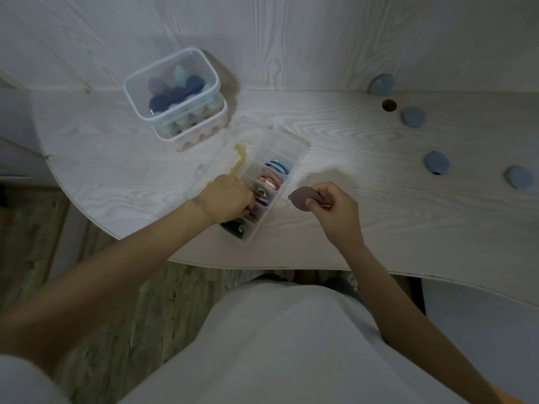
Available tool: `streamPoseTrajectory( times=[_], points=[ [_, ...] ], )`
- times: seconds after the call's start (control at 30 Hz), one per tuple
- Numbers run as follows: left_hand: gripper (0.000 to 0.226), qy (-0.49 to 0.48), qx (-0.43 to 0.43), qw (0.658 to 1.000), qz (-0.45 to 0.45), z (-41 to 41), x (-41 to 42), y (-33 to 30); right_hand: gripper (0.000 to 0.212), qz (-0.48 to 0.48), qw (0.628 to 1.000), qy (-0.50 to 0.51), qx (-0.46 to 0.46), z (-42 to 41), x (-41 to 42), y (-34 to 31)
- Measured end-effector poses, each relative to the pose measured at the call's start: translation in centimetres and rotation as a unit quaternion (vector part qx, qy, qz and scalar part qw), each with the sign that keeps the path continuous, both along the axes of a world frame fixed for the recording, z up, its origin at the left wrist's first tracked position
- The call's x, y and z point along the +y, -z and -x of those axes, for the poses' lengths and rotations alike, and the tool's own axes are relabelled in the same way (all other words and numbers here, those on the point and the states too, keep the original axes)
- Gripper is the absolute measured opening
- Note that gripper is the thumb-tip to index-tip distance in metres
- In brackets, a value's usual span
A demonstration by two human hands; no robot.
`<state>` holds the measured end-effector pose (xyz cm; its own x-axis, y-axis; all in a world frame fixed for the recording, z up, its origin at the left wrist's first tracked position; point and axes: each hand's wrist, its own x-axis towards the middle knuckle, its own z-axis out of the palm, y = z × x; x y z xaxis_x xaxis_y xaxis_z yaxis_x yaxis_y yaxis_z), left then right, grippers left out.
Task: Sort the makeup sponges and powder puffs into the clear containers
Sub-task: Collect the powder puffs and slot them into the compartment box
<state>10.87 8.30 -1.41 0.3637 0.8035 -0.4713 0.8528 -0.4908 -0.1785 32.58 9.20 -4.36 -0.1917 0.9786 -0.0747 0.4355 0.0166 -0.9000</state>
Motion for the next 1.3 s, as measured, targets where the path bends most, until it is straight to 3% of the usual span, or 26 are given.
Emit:
streamPoseTrajectory(
  times=[0.13,0.37,0.67,0.87,0.97,1.03,1.17,1.3],
  points=[
    [0.028,0.07,-0.012,0.997,0.029,1.6,0.4,0.1,0.014,0.003,1.0,-0.022,-0.005,1.1,-0.1,-0.2],
    [0.026,0.148,0.046,0.988,0.003,1.4,0.9,-0.4,0.015,0.003,0.999,-0.027,-0.019,1.9,0.2,-0.2],
    [0.03,0.107,0.058,0.992,0.016,1.4,0.2,1.9,0.012,-0.03,0.998,-0.018,-0.05,3.4,0.5,0.3],
    [0.02,0.144,-0.001,0.989,-0.044,3.0,0.6,3.1,0.011,-0.021,0.999,-0.013,-0.039,3.9,0.4,0.5],
    [0.011,0.141,-0.084,0.985,-0.058,3.9,1.1,2.8,0.011,-0.019,0.999,-0.026,-0.037,4.5,0.5,0.3],
    [0.013,0.127,-0.147,0.98,-0.051,4.6,1.3,2.6,0.011,-0.018,0.999,-0.04,-0.032,5.0,0.6,0.1],
    [0.016,0.087,-0.156,0.983,-0.04,5.4,0.5,3.0,0.011,-0.014,0.997,-0.066,-0.039,5.9,0.3,0.3],
    [0.025,0.071,-0.231,0.967,-0.078,5.4,-1.2,3.2,0.013,-0.044,0.992,-0.101,-0.059,6.7,0.0,0.7]
  ],
)
